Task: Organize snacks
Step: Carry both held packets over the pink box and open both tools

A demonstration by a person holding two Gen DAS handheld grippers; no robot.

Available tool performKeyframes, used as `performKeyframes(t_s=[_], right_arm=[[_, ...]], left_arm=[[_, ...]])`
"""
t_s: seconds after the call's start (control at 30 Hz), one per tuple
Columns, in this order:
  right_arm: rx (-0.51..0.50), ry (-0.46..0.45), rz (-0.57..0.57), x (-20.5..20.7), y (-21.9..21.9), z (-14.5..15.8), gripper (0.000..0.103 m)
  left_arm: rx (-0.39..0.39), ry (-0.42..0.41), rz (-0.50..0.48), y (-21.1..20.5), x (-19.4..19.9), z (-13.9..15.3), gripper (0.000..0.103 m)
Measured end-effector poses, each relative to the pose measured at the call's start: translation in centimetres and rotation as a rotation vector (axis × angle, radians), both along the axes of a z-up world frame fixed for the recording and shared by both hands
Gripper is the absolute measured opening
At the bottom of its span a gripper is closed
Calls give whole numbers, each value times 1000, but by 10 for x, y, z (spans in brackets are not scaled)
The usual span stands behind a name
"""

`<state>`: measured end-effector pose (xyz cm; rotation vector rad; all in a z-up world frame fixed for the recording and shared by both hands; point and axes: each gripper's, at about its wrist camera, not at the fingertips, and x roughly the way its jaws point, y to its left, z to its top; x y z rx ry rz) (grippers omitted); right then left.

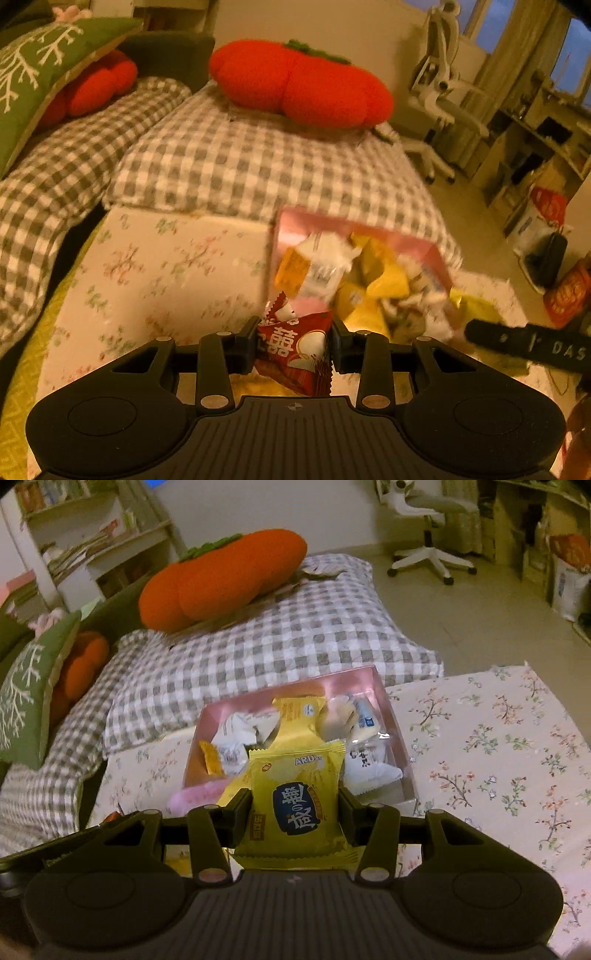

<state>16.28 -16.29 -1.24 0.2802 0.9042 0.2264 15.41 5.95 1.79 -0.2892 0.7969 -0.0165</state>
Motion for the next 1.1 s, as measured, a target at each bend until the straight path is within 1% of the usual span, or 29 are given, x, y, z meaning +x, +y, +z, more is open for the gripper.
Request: performKeyframes(t_s=[0.17, 0.33, 0.4, 0.5, 0.6, 0.7, 0.87, 1.03, 1.1], right_arm=[[53, 4, -52, 16, -20, -8, 46], [171, 83, -125, 35, -42, -25, 46], [211, 90, -127, 41, -47, -27, 46], [236, 79, -118, 49, -50, -27, 46], [267, 95, -93, 60, -49, -34, 46], [271, 123, -101, 67, -48, -44, 46], [221, 134, -106, 71, -47, -54, 46], [191, 100, -111, 71, -45, -61, 46], [184, 75, -110, 70, -43, -61, 49]], left_arm=[[21, -25, -19, -9, 21, -2, 35], [1, -2, -46, -19, 43, -16, 35], [32, 8, -56, -27, 51, -20, 35], [77, 8, -72, -36, 62, -26, 35], [90, 19, -80, -40, 72, -34, 35], [99, 21, -87, -42, 79, -39, 35], [108, 25, -91, -43, 86, -50, 36], [109, 15, -107, -43, 91, -57, 37], [115, 8, -129, -46, 90, -57, 39]])
